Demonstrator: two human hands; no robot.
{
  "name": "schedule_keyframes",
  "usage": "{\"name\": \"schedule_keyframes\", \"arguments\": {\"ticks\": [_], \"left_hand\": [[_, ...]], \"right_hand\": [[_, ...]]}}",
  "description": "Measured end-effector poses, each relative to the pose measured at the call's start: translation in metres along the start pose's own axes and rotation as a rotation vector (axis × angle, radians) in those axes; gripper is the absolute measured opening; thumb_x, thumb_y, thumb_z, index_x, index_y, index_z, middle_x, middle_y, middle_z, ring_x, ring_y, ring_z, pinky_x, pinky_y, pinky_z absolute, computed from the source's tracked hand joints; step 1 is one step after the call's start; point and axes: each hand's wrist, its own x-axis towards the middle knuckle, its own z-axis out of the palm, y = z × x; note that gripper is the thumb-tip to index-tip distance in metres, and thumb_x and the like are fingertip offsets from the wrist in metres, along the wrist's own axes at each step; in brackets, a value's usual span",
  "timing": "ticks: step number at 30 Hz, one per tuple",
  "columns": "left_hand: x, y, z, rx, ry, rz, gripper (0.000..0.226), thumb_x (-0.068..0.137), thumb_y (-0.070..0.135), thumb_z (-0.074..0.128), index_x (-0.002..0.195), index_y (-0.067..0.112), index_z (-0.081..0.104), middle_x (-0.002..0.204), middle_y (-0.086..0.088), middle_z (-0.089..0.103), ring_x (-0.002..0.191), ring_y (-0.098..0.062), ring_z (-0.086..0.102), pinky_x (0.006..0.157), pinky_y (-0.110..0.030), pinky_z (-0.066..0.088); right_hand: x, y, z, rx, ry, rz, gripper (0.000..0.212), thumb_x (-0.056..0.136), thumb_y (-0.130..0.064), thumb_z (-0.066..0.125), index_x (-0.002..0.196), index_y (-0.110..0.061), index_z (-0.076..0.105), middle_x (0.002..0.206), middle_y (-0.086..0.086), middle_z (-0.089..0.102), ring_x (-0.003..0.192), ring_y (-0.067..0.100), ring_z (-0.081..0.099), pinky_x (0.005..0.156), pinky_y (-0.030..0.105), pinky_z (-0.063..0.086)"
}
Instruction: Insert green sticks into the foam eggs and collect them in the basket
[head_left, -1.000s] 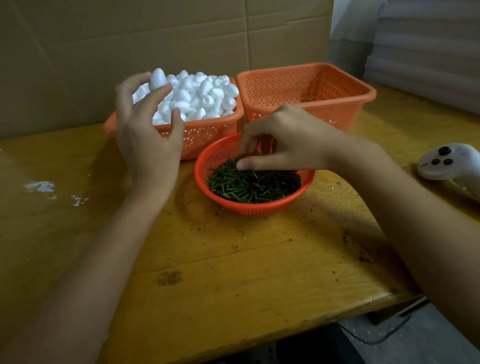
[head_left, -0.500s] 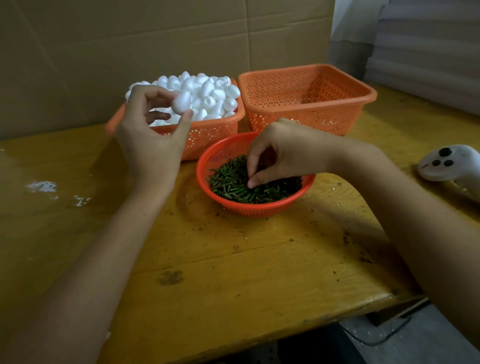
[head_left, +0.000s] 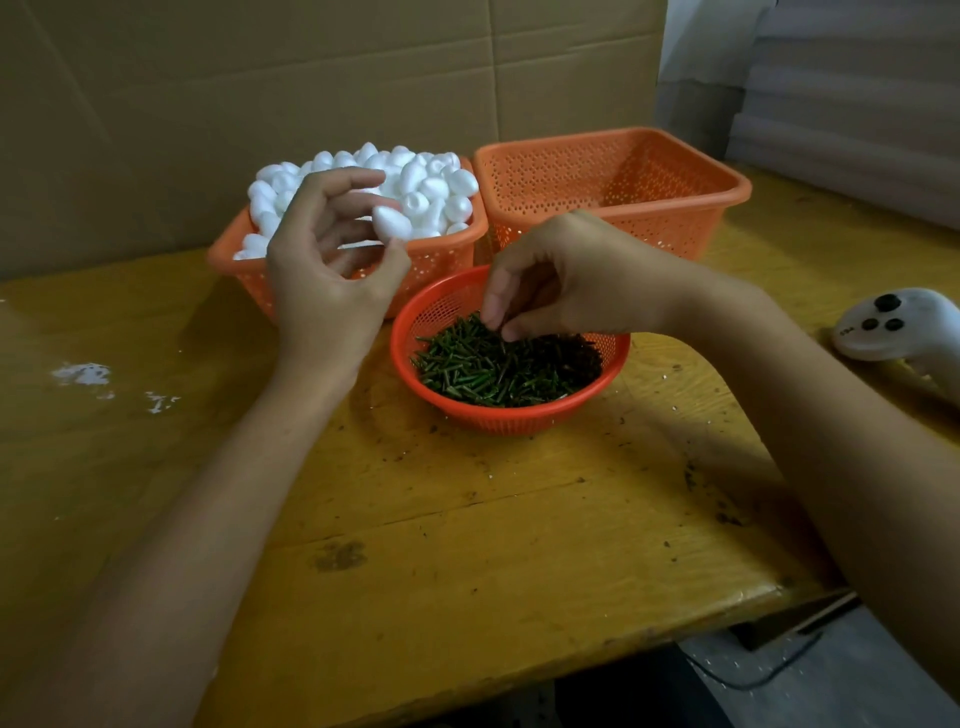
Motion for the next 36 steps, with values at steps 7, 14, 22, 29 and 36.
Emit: {"name": "schedule_keyframes", "arguments": {"ticks": [7,14,22,29,36], "left_hand": [[-0.003,-0.001,0.002,-0.250,-0.151,-0.216,0.027,0.090,-0.005,0.075,0.116,0.002,0.074,0.106,-0.011,0.080,0.092,-0.032,0.079,0.083,-0.039,0.064],[-0.003,0.000,0.003,-0.444,-0.191,-0.338,0.042,0.090,-0.001,0.076,0.129,0.011,0.069,0.110,-0.019,0.079,0.097,-0.032,0.077,0.087,-0.036,0.060],[-0.005,-0.003,0.004,-0.455,-0.236,-0.370,0.035,0.091,-0.001,0.074,0.125,0.008,0.071,0.112,-0.023,0.077,0.095,-0.030,0.075,0.088,-0.035,0.059],[-0.007,-0.003,0.006,-0.377,-0.247,-0.332,0.032,0.090,-0.001,0.078,0.120,0.007,0.073,0.109,-0.019,0.078,0.092,-0.027,0.075,0.084,-0.033,0.059],[-0.014,-0.001,0.015,-0.299,-0.195,-0.310,0.033,0.084,-0.003,0.084,0.115,0.006,0.075,0.106,-0.010,0.081,0.093,-0.019,0.078,0.083,-0.029,0.061]], "right_hand": [[0.001,0.002,0.001,-0.065,-0.065,0.088,0.035,0.077,0.002,0.085,0.104,-0.020,0.079,0.095,-0.011,0.079,0.090,-0.004,0.073,0.089,0.023,0.057],[0.001,0.002,0.002,-0.120,-0.069,0.123,0.033,0.079,0.000,0.084,0.102,-0.024,0.080,0.094,-0.012,0.079,0.089,-0.005,0.072,0.089,0.024,0.055],[0.003,0.003,0.005,-0.223,-0.076,0.072,0.030,0.081,-0.007,0.085,0.103,-0.026,0.079,0.094,-0.014,0.078,0.092,-0.001,0.072,0.092,0.035,0.056],[0.004,0.002,0.006,-0.242,-0.091,0.074,0.030,0.082,-0.008,0.083,0.105,-0.026,0.079,0.098,-0.014,0.077,0.095,0.000,0.071,0.094,0.034,0.055],[0.007,-0.001,0.013,-0.265,-0.068,0.075,0.037,0.077,-0.003,0.080,0.105,-0.027,0.079,0.097,-0.014,0.076,0.094,0.002,0.070,0.094,0.034,0.053]]}}
